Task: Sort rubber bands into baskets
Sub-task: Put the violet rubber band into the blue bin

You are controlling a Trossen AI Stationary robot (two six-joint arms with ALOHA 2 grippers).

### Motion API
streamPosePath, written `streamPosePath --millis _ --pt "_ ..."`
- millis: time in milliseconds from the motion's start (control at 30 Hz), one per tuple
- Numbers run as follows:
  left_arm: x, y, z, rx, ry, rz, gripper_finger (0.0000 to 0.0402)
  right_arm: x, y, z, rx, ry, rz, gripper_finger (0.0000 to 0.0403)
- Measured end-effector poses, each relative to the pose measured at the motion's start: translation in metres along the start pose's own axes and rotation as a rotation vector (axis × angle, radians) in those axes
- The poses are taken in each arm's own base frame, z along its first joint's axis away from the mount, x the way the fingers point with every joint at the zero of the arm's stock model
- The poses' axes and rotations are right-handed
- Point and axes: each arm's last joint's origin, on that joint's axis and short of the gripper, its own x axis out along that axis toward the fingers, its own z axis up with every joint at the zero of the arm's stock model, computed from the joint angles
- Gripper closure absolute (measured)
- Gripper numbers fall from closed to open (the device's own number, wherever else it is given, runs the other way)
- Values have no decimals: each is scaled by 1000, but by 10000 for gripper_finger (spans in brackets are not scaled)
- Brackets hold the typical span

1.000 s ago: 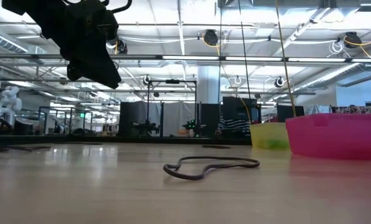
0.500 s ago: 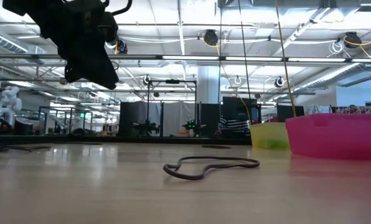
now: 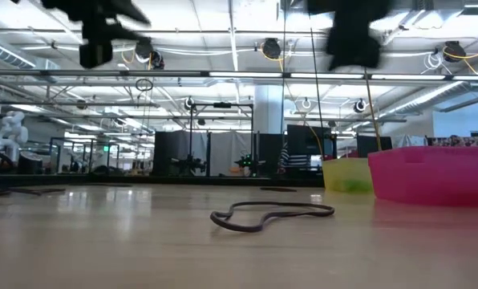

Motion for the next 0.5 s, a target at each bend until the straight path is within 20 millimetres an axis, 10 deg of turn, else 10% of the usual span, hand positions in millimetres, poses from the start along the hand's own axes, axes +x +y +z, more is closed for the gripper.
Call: streamPosePath --millis 233,500 --pt "-26 -22 6 -139 -105 -238 288 38 -45 97 -128 -397 57 278" --pt "-12 -54 -24 -211 -45 -321 288 91 -97 197 -186 -514 2 278"
